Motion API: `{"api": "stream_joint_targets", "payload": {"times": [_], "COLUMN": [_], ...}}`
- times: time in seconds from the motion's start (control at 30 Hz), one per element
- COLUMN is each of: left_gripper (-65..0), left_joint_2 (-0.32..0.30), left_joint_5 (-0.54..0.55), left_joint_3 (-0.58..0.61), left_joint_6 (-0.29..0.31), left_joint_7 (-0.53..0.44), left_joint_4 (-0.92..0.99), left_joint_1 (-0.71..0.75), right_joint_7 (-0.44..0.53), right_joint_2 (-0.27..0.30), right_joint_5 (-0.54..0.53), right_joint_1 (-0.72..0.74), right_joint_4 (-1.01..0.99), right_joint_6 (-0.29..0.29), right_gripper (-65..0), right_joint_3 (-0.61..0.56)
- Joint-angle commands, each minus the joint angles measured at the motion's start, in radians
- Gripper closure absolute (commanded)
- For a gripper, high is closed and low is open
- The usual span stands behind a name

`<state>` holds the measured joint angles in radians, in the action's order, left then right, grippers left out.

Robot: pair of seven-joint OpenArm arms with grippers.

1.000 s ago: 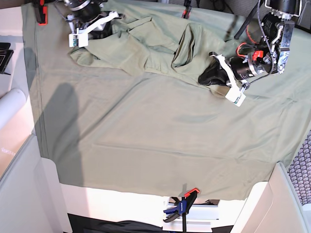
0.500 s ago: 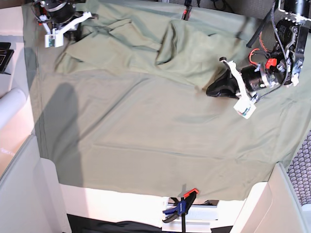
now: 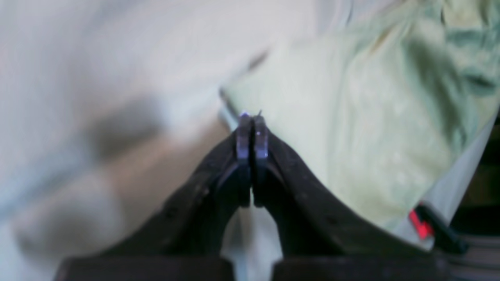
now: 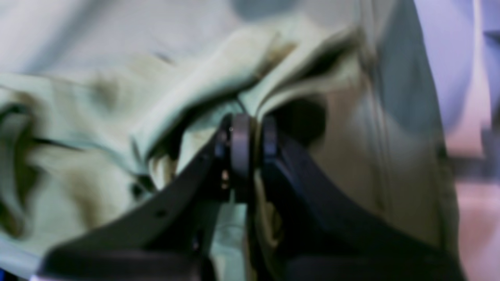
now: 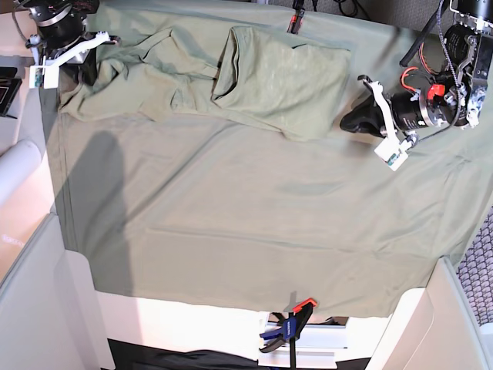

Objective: Fold the T-shirt properly
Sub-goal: 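Swing the right gripper over and pinch the shirt's bunched side, then fold the gripped side with the right gripper over the shirt body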

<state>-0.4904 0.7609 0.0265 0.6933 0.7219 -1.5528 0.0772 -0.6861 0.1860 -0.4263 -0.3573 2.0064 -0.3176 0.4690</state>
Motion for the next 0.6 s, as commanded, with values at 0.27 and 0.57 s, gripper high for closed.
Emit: {"api": "stream_joint_targets", "payload": {"times": [0.27, 0.57], "left_gripper": [0.0, 0.0], "left_joint_2": [-0.080, -0.087], "left_joint_5": [0.021, 0.051], "left_joint_3": [-0.006, -0.006], "left_joint_6": [0.005, 0.005], "left_joint_7": [-0.022, -0.021], "left_joint_4": [0.021, 0.021], "left_joint_1": [0.068, 0.081], "right_joint_7": [0.016, 0.040], "right_joint_2": [-0.200, -0.336], "right_joint_5": [0.002, 0.358], "right_joint_1": [0.050, 0.131], "right_joint_4": [0.134, -0.122], "right_joint_6": [-0.012, -0.008], "right_gripper": [0.0, 0.0], "right_joint_3": [-0.330, -0.753]}}
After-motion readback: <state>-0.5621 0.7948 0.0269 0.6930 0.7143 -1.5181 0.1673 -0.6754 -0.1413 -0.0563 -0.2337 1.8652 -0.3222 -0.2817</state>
